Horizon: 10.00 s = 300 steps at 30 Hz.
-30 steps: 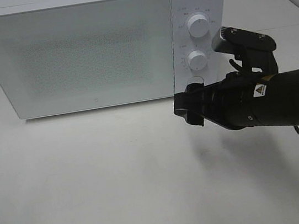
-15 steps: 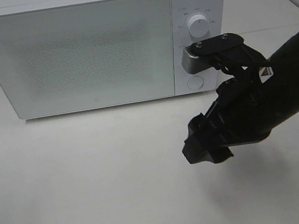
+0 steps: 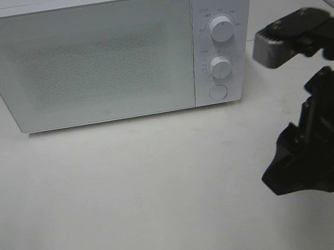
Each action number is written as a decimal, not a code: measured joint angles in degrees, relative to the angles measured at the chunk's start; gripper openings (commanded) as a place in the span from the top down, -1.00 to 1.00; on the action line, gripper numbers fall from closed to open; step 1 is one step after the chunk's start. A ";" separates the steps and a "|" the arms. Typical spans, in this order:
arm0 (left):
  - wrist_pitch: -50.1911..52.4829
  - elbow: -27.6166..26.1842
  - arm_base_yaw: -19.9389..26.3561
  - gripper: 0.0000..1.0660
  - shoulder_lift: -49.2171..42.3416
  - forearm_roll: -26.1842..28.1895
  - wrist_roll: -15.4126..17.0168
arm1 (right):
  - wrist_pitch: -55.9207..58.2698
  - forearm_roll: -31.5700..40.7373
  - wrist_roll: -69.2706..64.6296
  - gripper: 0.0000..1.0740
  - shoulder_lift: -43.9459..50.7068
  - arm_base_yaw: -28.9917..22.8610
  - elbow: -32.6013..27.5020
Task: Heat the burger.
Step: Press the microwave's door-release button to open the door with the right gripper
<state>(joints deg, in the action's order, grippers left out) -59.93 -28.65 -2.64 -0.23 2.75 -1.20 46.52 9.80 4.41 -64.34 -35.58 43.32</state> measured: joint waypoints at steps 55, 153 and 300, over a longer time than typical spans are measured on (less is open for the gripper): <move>0.00 0.00 0.00 -0.83 0.00 0.00 0.00 | 12.89 -10.54 -10.77 -0.34 64.57 24.64 -14.15; 0.00 0.00 0.00 -0.83 0.00 0.00 0.00 | -104.56 27.79 11.23 -0.33 -24.01 2.52 -20.11; 0.00 0.00 0.00 -0.83 0.00 0.00 0.00 | -100.84 32.95 -77.69 1.00 -59.64 3.90 8.19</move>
<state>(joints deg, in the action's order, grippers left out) -59.93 -28.65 -2.64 -0.23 2.75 -1.20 -54.32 42.74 -73.28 -123.99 -31.68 51.51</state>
